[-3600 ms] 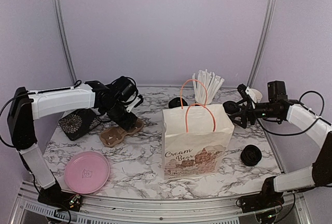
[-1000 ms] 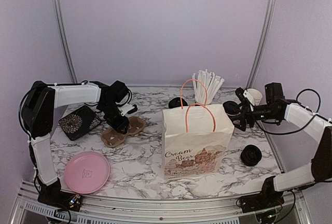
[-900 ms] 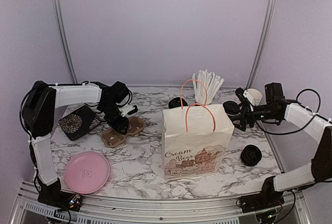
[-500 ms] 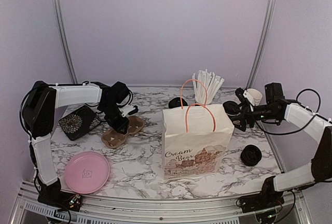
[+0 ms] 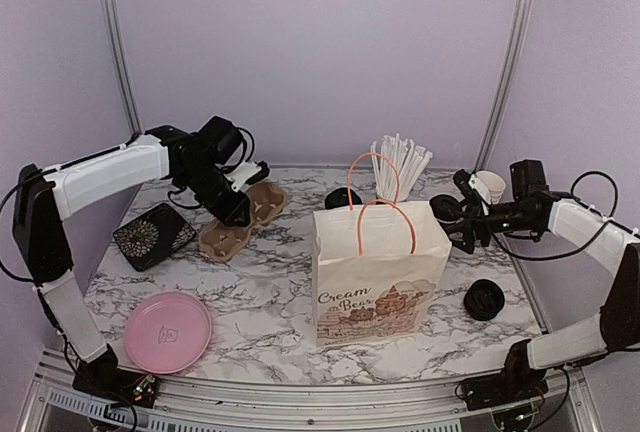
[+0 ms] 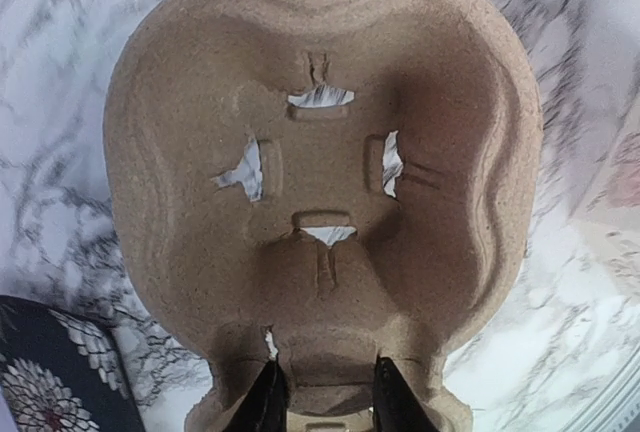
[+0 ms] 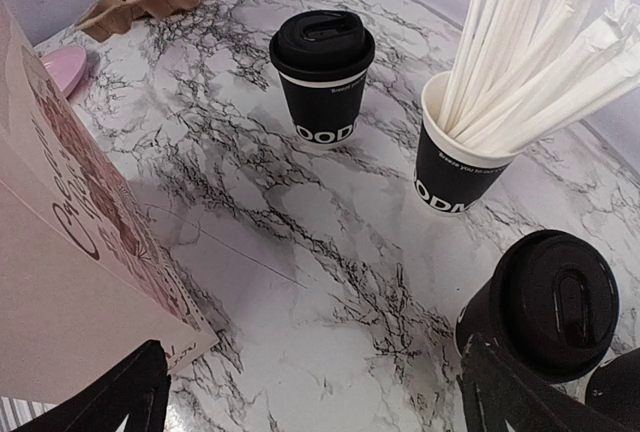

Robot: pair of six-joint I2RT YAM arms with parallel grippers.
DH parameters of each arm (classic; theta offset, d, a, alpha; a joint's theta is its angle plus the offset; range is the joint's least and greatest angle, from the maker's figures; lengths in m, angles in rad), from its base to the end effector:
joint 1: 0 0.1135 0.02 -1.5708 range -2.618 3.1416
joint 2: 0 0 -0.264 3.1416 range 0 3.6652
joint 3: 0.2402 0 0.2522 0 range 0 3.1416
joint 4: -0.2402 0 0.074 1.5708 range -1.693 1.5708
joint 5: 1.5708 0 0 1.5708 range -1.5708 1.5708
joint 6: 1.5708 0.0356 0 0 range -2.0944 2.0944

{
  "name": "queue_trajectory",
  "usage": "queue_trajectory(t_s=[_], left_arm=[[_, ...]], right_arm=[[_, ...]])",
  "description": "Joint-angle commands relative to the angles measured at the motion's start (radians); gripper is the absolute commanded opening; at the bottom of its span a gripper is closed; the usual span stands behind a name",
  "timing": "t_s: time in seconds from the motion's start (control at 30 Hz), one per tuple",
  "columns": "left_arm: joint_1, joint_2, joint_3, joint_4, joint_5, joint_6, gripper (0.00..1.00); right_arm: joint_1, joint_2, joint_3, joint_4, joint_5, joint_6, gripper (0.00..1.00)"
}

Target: Pack the takeout coffee

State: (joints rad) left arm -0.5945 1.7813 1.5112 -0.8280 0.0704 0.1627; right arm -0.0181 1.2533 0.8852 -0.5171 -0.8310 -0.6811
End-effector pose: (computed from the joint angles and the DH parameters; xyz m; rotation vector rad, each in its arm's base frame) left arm 0.3110 -0.2133 0.2666 1.0138 2.4868 -0.2309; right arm 0.2502 0.0218 0.2563 -1.0249 1.9323 0.6315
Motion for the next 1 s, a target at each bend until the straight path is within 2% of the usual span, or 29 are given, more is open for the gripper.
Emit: queue_trajectory(t_s=[0.0, 0.2, 0.43, 0.7, 0.97], left_arm=[[-0.085, -0.166, 0.197, -0.057, 0.015, -0.026, 0.25], [-0.264, -0.219, 0.455, -0.032, 0.097, -0.011, 0.27], [-0.428, -0.129, 0.576, 0.074, 0.245, 0.022, 0.27], [-0.447, -0.020, 0.604, 0.151, 0.336, 0.063, 0.27], [-0.444, 0.041, 0.616, 0.214, 0.385, 0.066, 0.27]], right_arm=[[-0.006, 0.016, 0.030, -0.012, -0.023, -0.001, 0.99], [-0.003, 0.021, 0.033, -0.012, -0.023, -0.001, 0.99], [-0.002, 0.007, 0.079, -0.056, -0.046, -0.008, 0.99], [-0.002, -0.087, 0.309, -0.155, -0.145, -0.030, 0.99], [-0.002, -0.108, 0.225, -0.133, -0.214, -0.012, 0.99]])
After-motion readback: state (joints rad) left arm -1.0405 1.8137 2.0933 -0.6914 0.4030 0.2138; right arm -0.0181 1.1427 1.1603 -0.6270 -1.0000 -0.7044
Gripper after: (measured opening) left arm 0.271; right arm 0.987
